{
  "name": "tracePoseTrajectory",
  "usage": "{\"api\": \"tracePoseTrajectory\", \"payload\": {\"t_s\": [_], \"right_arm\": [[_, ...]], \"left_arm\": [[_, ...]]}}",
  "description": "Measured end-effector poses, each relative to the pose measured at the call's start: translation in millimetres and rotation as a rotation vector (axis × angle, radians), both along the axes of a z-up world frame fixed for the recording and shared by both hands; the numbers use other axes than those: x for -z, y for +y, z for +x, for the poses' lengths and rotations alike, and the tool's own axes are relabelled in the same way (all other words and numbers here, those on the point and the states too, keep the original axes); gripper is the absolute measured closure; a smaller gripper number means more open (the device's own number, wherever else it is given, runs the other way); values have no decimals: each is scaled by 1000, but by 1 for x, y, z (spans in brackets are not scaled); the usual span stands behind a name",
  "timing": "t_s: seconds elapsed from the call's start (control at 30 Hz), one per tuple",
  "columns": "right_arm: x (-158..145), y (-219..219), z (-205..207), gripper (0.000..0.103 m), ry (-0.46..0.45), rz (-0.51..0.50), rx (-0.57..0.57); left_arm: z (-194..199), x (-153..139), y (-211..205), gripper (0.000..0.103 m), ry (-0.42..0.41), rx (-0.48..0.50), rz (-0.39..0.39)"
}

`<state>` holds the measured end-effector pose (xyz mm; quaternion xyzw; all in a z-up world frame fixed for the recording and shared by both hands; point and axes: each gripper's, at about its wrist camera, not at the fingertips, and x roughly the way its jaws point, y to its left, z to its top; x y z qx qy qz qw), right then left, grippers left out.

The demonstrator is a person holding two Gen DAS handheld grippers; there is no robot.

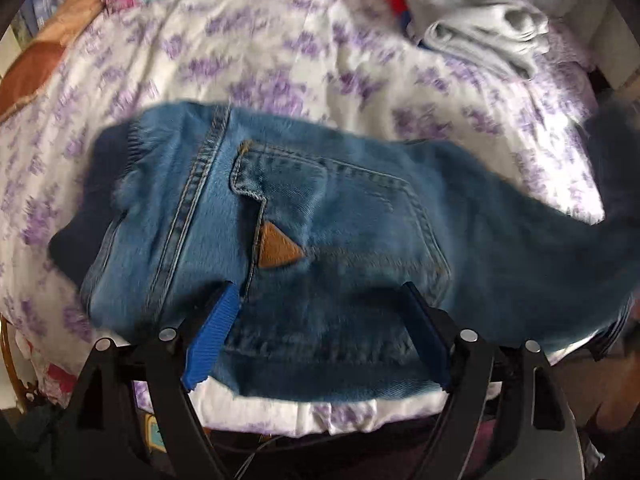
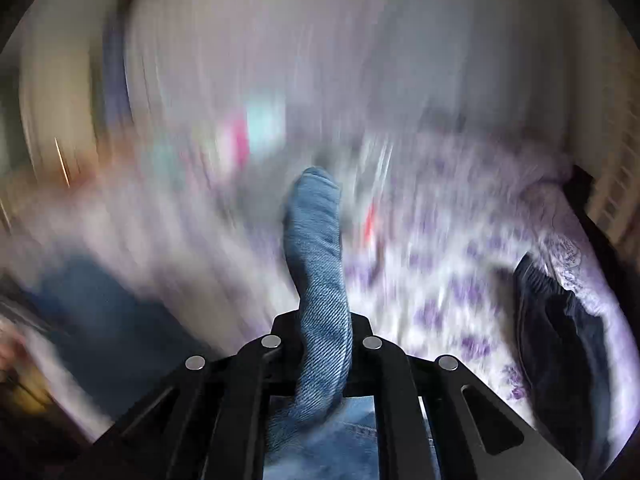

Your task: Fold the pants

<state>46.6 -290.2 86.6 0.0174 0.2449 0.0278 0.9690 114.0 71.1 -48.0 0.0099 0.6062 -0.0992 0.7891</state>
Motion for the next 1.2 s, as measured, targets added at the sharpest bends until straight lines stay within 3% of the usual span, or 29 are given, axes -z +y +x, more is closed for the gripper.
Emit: {"api": "tracePoseTrajectory", "payload": {"t_s": [0.07,0.1,0.17,0.2,0.23,0.27,0.33,0.37,0.4,0.53,0.6,0.67,0.77,0.87,0.9,0.97,1.0,1.03,1.1,1.2], "right_arm": [[8,-24,-46,91,-118,134,45],[41,-38,-67,89,-109,219,121],[97,-58,-69,89,5,337,194],[139,-76,-66,89,117,464,244],[167,-88,-67,92,167,581,270],[179,-91,-75,92,119,638,262],[168,-81,-78,75,89,580,260],[163,-79,-77,56,79,592,238],[159,-79,-76,53,83,595,242],[158,-104,-77,56,95,666,311],[166,-116,-72,85,123,682,333],[171,-129,-70,89,144,738,327],[161,-136,-79,86,172,671,352],[136,-137,-98,63,172,553,446],[120,-134,-110,48,130,458,501],[87,-120,-132,31,-4,269,602],[69,-107,-135,31,-81,203,582],[59,-95,-127,31,-102,201,505],[47,-66,-83,31,-43,302,229],[52,-4,5,31,146,442,-138]], "left_arm": [[-1,-3,-2,23,-25,12,-7],[-1,-3,-2,22,-20,11,-2],[1,2,-3,21,-11,13,4],[1,4,-5,21,-14,18,16],[0,4,-9,21,-19,23,33],[-3,4,-15,19,-31,36,57],[-5,5,-21,16,-36,48,80],[-4,6,-21,16,-39,48,85],[-4,6,-19,16,-39,46,81],[-5,5,-10,16,-45,36,38],[-7,6,-10,16,-59,46,46],[-8,6,-13,16,-73,56,67],[-9,5,-12,16,-77,55,65],[-14,-3,-9,21,-93,56,67],[-18,-9,-8,21,-103,59,63],[-27,-25,-9,21,-139,64,65],[-30,-30,-10,20,-135,65,43],[-34,-39,-16,20,-164,83,30],[-38,-46,-31,18,-190,109,22],[-45,-31,-60,17,-179,150,51]]}}
